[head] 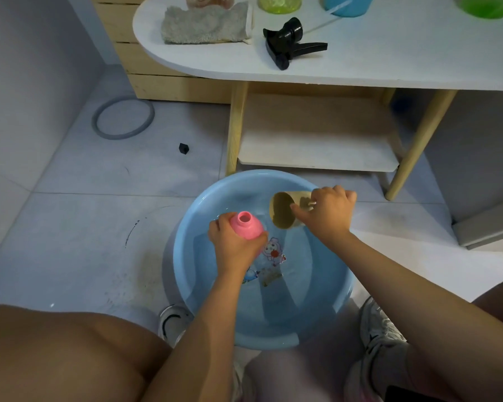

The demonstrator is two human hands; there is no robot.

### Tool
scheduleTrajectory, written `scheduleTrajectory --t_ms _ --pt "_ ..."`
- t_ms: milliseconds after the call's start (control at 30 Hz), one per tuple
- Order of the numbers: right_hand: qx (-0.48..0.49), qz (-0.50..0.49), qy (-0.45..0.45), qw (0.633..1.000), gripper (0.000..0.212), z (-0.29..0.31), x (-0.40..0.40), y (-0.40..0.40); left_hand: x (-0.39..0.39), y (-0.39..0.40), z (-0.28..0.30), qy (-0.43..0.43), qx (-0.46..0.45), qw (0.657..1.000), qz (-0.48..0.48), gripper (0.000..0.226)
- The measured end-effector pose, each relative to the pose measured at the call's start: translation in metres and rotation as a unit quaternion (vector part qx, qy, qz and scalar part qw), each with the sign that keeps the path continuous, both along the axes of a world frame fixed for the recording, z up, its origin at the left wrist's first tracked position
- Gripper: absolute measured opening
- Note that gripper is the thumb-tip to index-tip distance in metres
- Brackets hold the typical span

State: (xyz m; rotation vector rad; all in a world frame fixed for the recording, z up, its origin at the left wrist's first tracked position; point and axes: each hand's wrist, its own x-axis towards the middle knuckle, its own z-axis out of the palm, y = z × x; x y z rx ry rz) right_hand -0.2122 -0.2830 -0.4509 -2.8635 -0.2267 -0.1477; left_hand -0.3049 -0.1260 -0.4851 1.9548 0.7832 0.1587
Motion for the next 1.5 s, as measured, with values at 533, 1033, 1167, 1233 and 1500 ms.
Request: scheduleTrajectory --t_ms 533,1033,1167,1233,1500 --pt "-0.322 0.257 0.095 0.906 0.044 -0.072 -0.038 0.007 -0.012 0.021 -0.003 0.010 -0.028 0.999 0.012 0.059" --pt "0.235 -0.115 0.305 0.916 0.051 -0.041 -0.009 -0.022 -0.015 0.020 -0.004 -0.010 -0.009 1.000 0.019 0.052" --pt "0.321 -0.112 0.274 0.900 0.048 -0.017 -0.003 -0.025 -0.014 0.015 -0.005 0.000 0.002 1.000 -0.001 0.052" --pt "0.349 -0.108 0.255 0.895 0.048 -0.006 -0.001 -0.023 -0.014 0.012 -0.005 0.002 0.009 1.000 -0.011 0.049" --pt "0.233 -0.019 0.095 0.968 0.056 0.041 -0.003 -0.004 -0.008 0.000 0.000 0.001 0.030 0.998 -0.056 0.054"
